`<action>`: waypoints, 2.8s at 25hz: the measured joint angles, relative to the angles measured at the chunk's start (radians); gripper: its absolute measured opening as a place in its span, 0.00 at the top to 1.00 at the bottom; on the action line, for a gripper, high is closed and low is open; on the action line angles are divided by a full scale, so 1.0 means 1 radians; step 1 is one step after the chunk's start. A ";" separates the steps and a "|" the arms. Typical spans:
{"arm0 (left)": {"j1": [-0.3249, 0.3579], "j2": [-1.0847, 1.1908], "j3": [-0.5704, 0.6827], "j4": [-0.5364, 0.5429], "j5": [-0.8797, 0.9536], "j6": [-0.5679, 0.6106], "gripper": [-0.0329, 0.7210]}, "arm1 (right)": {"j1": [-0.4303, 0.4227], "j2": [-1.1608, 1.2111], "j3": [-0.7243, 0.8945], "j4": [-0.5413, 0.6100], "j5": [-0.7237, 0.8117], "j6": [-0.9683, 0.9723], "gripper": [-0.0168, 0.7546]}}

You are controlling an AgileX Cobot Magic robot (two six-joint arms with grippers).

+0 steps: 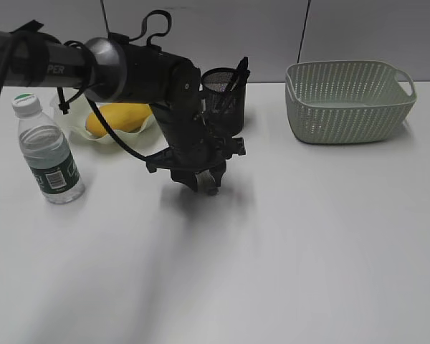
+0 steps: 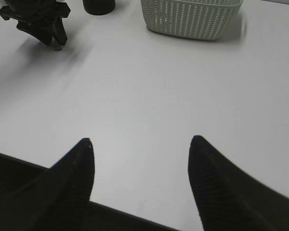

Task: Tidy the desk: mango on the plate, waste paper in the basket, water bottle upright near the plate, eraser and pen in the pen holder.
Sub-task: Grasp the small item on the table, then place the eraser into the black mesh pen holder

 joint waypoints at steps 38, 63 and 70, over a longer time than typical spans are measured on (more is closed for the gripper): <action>0.114 -0.070 -0.003 0.546 -0.956 0.012 0.77 | 0.000 0.000 0.003 0.000 0.000 0.000 0.43; 0.136 -0.207 -0.002 0.581 -0.652 0.013 0.39 | 0.000 0.000 0.003 0.000 0.000 0.000 0.43; 0.136 -0.569 0.107 0.708 -0.247 0.016 0.39 | 0.000 0.000 0.003 0.000 0.000 0.000 0.43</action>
